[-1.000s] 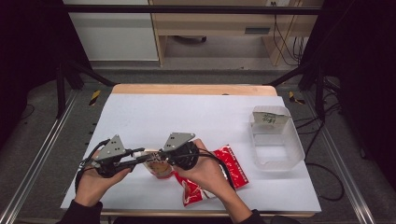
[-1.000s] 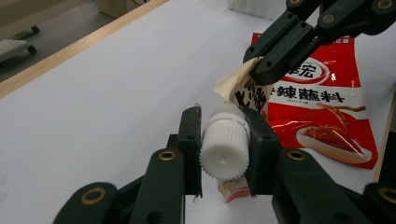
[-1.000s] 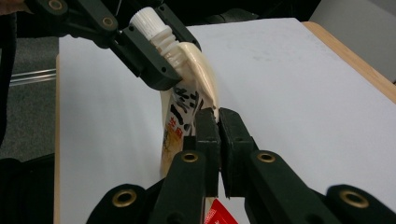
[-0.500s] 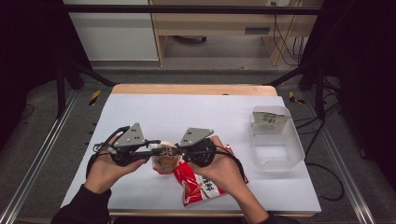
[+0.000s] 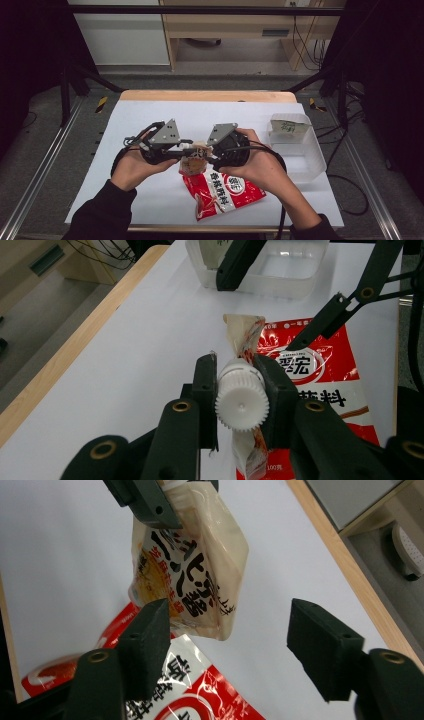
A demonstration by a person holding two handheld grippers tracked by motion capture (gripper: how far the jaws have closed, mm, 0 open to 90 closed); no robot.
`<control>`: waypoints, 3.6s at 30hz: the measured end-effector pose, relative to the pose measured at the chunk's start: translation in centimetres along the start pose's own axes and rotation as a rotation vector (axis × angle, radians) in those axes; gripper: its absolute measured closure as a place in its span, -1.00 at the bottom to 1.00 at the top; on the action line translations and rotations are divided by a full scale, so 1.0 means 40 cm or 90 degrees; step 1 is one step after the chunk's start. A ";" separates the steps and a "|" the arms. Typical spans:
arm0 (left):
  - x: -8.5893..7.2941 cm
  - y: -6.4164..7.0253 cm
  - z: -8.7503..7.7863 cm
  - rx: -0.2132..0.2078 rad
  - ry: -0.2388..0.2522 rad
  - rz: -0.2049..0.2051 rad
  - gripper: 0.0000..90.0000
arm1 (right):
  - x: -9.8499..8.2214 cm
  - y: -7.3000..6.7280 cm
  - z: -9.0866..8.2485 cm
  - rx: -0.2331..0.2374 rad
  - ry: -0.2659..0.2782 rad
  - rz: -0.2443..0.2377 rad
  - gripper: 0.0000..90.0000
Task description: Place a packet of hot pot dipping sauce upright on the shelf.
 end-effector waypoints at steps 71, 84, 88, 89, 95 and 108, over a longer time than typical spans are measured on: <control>-0.396 -0.056 -0.112 0.240 0.003 -0.174 -0.89 | -0.042 0.204 -0.219 -0.048 -0.060 0.037 0.94; -0.448 -0.091 -0.145 0.309 0.022 -0.202 -0.87 | -0.125 0.247 -0.330 -0.106 -0.078 0.038 0.94; -0.461 -0.092 -0.144 0.310 0.008 -0.203 -0.87 | -0.150 0.255 -0.353 -0.116 -0.083 0.038 0.94; -0.463 -0.092 -0.144 0.309 0.005 -0.202 -0.87 | -0.155 0.257 -0.357 -0.118 -0.084 0.038 0.94; -0.468 -0.100 -0.147 0.315 0.004 -0.209 -0.87 | -0.189 0.264 -0.373 -0.124 -0.091 0.036 0.94; -0.474 -0.103 -0.151 0.317 -0.002 -0.212 -0.87 | -0.258 0.283 -0.388 -0.137 -0.111 0.038 0.94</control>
Point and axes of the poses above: each handheld gripper's, and its own axes: z roughly forward along the jaws, x roughly out of its top, y roughly to its right, the point moved 8 cm from there along z, roughly forward along the jaws, and after that the axes turned 12 degrees about y, right-handed, at the moved point
